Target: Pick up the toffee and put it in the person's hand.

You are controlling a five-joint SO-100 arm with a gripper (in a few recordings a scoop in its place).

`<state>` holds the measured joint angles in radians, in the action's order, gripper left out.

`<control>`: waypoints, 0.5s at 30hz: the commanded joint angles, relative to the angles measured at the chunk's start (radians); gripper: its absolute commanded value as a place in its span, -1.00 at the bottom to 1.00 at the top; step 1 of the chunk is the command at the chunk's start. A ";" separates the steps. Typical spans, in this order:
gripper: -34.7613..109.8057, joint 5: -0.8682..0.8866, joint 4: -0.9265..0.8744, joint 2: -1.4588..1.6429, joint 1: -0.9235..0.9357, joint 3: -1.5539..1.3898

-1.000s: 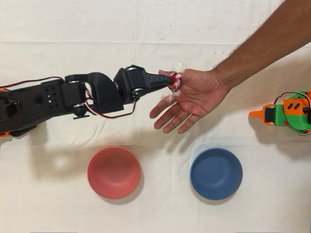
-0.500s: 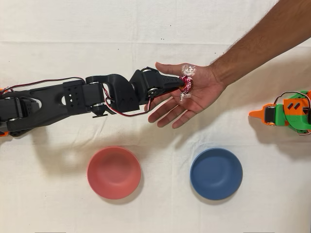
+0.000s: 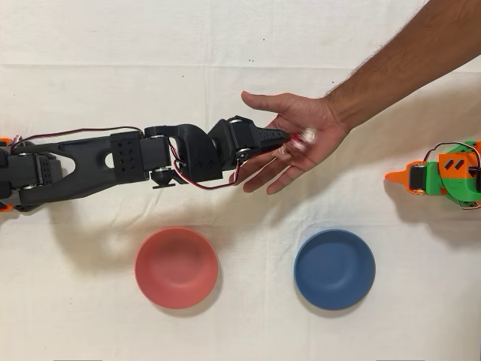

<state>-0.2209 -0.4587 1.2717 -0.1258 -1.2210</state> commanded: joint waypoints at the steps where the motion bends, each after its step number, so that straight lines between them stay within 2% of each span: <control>1: -0.32 0.021 -0.006 0.052 0.003 0.057; 15: -0.32 0.060 -0.020 0.202 0.038 -0.072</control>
<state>-0.1641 -0.4679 1.2977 -0.1012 -1.2671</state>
